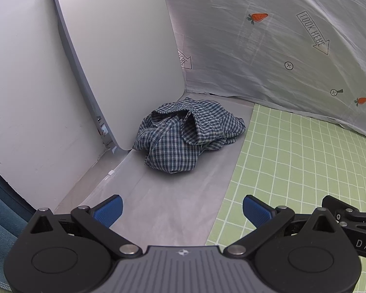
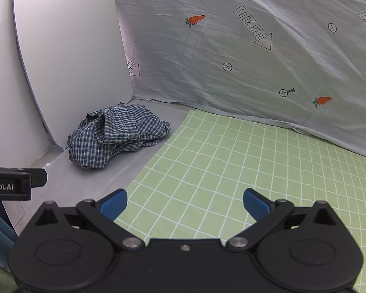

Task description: Fold clothes

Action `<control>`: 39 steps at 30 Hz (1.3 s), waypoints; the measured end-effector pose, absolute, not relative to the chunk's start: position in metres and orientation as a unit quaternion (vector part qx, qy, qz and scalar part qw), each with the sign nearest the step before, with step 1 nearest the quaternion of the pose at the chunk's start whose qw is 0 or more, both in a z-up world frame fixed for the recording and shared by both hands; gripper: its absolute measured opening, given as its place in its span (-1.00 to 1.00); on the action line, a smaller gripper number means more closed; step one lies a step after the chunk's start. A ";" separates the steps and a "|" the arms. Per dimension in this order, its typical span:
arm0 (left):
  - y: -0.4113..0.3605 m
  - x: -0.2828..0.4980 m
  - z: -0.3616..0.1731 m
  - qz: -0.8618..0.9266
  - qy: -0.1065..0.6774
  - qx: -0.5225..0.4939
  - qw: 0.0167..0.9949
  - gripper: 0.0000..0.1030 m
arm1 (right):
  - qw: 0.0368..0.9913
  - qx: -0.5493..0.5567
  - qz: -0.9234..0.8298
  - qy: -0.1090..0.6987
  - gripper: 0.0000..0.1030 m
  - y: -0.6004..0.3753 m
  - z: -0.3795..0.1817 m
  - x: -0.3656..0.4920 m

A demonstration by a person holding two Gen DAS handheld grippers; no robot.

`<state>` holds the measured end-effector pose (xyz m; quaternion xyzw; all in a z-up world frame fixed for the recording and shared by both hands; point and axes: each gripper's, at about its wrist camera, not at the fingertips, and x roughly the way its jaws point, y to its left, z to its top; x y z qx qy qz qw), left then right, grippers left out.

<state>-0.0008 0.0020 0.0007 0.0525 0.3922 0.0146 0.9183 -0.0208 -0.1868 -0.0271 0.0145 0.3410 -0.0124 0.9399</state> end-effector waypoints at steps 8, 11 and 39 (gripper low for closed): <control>-0.002 0.001 -0.001 0.017 0.396 0.054 0.917 1.00 | 0.940 0.016 -0.012 0.340 0.99 -0.186 -0.028 -0.021; -0.002 0.002 -0.002 0.016 0.397 0.054 0.916 1.00 | 0.940 0.016 -0.011 0.341 0.99 -0.187 -0.028 -0.021; -0.002 0.008 -0.011 0.011 0.414 0.053 0.909 1.00 | 0.934 0.019 -0.011 0.356 0.99 -0.186 -0.037 -0.017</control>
